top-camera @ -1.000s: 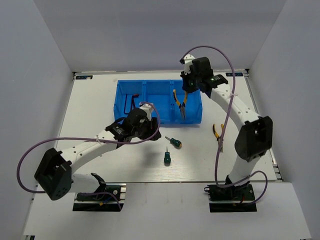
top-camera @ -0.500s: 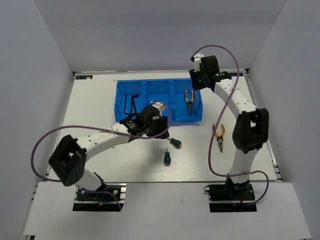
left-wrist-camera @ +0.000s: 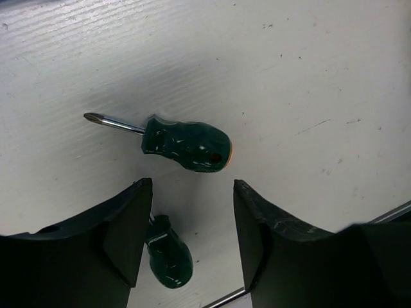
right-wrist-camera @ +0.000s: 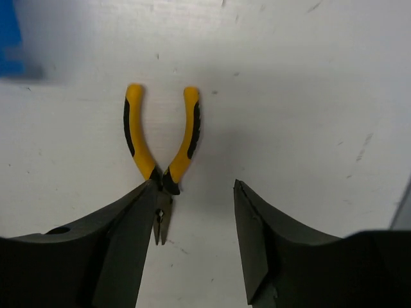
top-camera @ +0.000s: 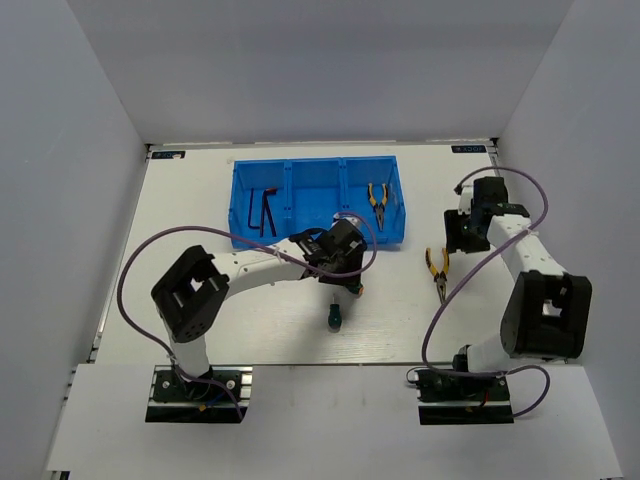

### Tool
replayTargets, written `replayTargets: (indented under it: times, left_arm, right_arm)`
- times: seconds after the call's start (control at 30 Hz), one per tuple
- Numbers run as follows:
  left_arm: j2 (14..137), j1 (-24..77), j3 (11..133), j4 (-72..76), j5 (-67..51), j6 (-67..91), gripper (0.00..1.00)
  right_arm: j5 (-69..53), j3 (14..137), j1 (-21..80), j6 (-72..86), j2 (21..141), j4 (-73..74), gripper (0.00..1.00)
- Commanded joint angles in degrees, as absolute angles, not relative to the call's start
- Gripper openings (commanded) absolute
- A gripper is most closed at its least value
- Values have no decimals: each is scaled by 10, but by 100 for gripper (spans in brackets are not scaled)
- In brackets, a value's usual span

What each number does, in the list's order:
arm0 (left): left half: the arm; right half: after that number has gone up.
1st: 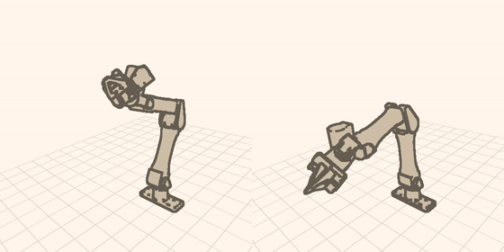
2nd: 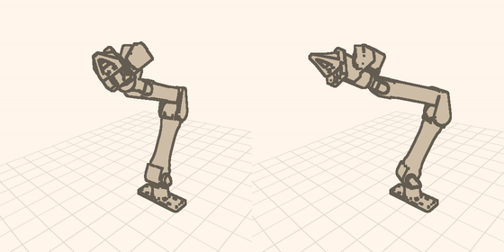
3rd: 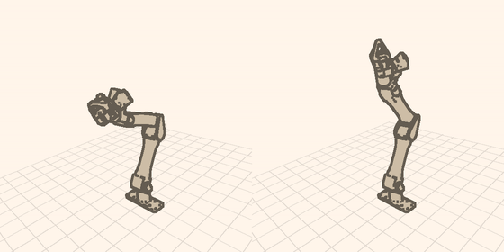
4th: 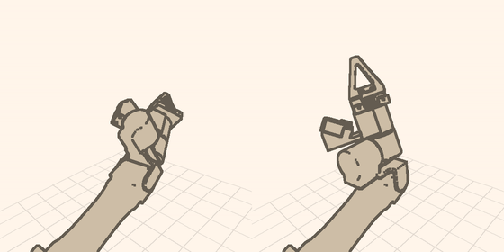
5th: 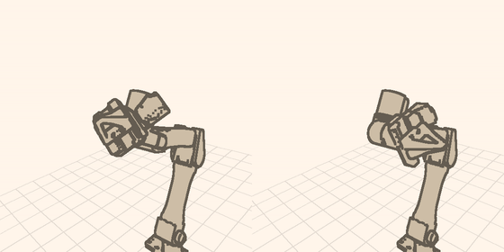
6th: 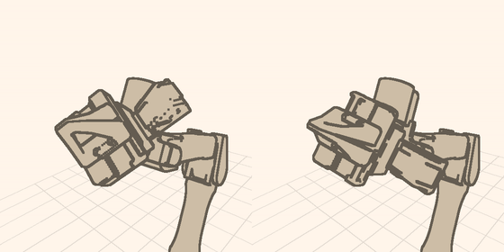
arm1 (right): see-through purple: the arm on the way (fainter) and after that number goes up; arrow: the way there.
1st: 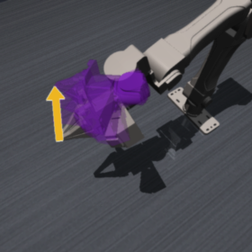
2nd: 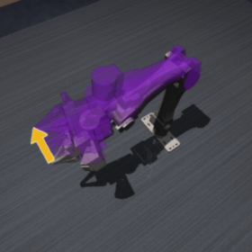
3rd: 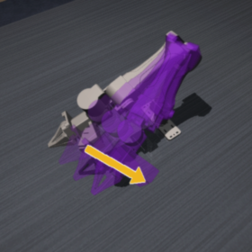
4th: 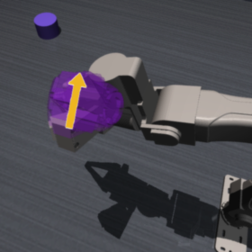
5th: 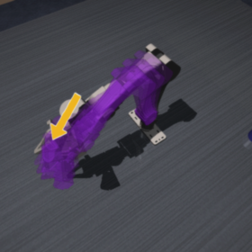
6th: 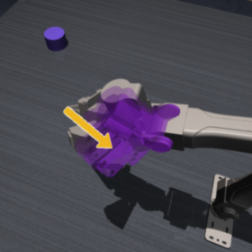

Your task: Sort the tools into containers

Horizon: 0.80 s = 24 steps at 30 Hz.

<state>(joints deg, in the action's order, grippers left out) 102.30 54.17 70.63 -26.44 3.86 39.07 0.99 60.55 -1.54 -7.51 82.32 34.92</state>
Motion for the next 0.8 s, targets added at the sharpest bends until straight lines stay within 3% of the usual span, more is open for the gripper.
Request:
replayTargets:
  times: [0.0, 0.3, 0.47, 0.6, 0.63, 0.67, 0.7, 0.77]
  left_arm:
    - [1014, 554, 743, -288, 70, 417, 64]
    - [991, 564, 738, -306, 93, 428, 66]
    - [968, 575, 716, -337, 117, 444, 66]
    - [929, 580, 672, -337, 129, 457, 66]
    - [921, 580, 656, -337, 129, 462, 68]
    - [914, 580, 647, -337, 129, 462, 68]
    - [898, 580, 638, -337, 129, 462, 68]
    - [880, 580, 607, -330, 124, 462, 68]
  right_arm:
    - [-48, 599, -32, -85, 853, 360, 58]
    - [-45, 582, -36, -79, 946, 305, 58]
    - [-30, 569, -33, -62, 976, 277, 49]
    - [-32, 563, -34, -59, 984, 272, 28]
    - [-32, 562, -36, -61, 980, 273, 12]
    - [-32, 566, -39, -65, 973, 277, 5]
    - [-32, 569, -39, -75, 957, 279, 0]
    - [-41, 599, -42, -89, 924, 299, 0]
